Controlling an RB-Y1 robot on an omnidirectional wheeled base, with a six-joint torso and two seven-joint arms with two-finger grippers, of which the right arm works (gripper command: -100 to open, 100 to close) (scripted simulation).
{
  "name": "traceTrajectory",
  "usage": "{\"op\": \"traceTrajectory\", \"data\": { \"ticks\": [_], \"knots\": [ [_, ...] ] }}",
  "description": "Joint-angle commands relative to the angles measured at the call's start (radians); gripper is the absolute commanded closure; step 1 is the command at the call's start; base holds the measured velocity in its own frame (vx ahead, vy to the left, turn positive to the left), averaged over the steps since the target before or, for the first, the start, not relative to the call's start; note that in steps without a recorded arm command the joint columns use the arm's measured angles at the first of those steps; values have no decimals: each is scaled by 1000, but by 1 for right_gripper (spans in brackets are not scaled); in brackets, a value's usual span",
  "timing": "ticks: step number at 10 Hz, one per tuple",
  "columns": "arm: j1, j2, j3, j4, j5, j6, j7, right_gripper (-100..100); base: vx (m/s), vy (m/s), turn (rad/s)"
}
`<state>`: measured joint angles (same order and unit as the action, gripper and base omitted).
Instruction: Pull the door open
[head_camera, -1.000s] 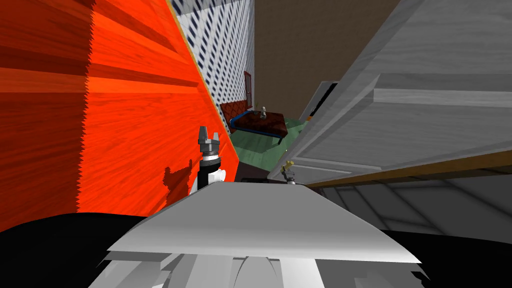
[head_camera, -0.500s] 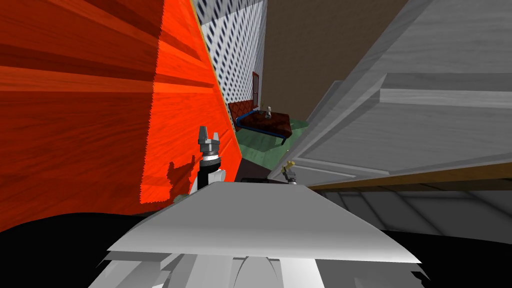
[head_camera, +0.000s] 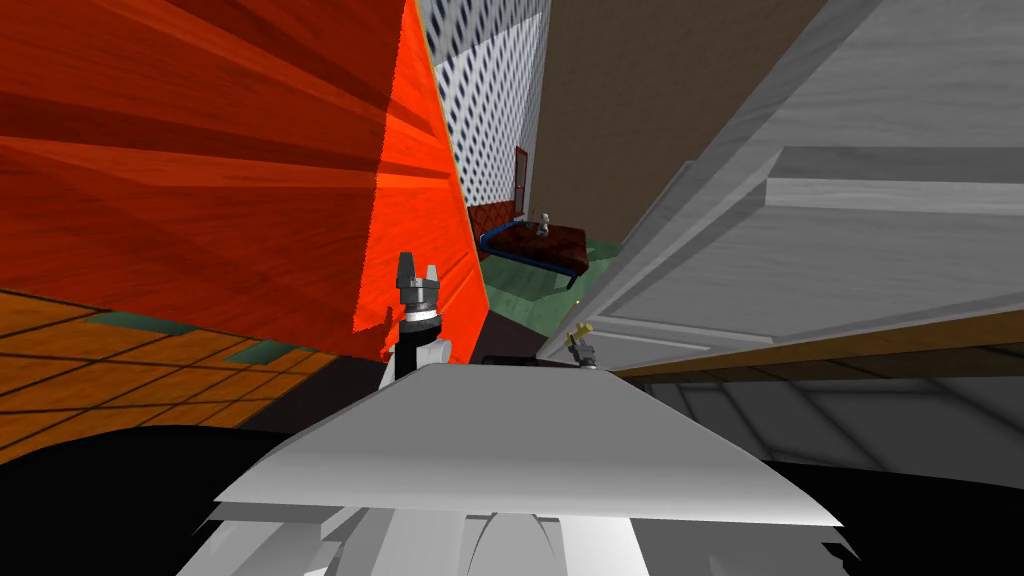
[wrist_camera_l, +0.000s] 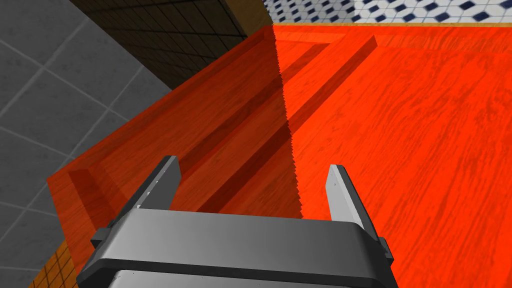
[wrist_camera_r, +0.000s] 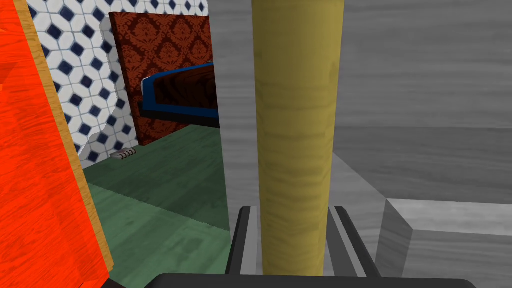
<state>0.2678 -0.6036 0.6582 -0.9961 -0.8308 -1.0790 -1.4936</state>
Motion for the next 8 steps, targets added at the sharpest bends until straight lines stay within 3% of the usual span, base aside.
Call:
{"op": "traceTrajectory", "data": {
  "ticks": [1, 3, 8],
  "knots": [
    [-1, -9, 3, 12, 0, -15, -15, 100, -194, -2, 39],
    [-1, -9, 7, 12, 1, -12, -15, 100, -125, 13, 13],
    [-7, -34, 32, 66, 6, -61, -71, 100, -187, -2, 155]
  ]
}}
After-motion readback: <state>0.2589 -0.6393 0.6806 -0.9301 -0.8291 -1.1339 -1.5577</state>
